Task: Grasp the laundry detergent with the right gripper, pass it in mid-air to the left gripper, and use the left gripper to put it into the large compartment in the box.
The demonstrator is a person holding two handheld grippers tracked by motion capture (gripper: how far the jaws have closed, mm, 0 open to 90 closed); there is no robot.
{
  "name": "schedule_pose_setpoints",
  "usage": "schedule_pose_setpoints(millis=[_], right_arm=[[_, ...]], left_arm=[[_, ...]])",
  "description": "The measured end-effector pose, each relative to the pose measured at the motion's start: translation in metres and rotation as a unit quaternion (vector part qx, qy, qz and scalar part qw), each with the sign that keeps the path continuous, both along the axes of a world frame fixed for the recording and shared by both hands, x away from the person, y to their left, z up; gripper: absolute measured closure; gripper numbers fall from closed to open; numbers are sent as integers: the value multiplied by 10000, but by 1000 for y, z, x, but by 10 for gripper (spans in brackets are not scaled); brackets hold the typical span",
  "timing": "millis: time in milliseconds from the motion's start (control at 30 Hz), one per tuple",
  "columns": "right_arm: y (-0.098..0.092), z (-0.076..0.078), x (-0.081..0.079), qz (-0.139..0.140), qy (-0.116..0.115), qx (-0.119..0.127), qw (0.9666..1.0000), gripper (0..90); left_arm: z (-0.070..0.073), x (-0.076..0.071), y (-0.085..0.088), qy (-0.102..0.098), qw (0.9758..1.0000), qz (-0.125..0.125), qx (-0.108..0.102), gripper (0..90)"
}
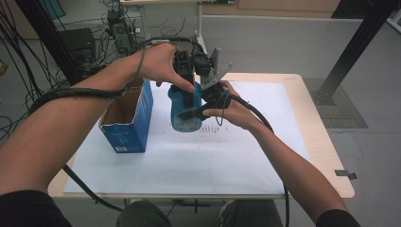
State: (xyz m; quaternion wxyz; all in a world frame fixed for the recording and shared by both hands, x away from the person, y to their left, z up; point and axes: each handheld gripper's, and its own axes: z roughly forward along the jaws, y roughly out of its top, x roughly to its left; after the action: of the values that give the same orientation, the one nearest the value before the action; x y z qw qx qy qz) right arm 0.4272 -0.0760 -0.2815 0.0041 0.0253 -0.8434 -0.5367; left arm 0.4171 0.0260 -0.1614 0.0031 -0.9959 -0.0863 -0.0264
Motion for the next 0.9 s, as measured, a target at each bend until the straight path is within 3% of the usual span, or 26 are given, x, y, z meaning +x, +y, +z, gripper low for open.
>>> schedule_pose_setpoints(millis=[367,900], right_arm=[[1,-1,1,-16,93,46,9999,419],[2,1,1,13,-1,50,10000,421]], left_arm=[[0,1,2,-3,10000,12,-27,373],[1,0,2,-8,10000,15,-28,374]])
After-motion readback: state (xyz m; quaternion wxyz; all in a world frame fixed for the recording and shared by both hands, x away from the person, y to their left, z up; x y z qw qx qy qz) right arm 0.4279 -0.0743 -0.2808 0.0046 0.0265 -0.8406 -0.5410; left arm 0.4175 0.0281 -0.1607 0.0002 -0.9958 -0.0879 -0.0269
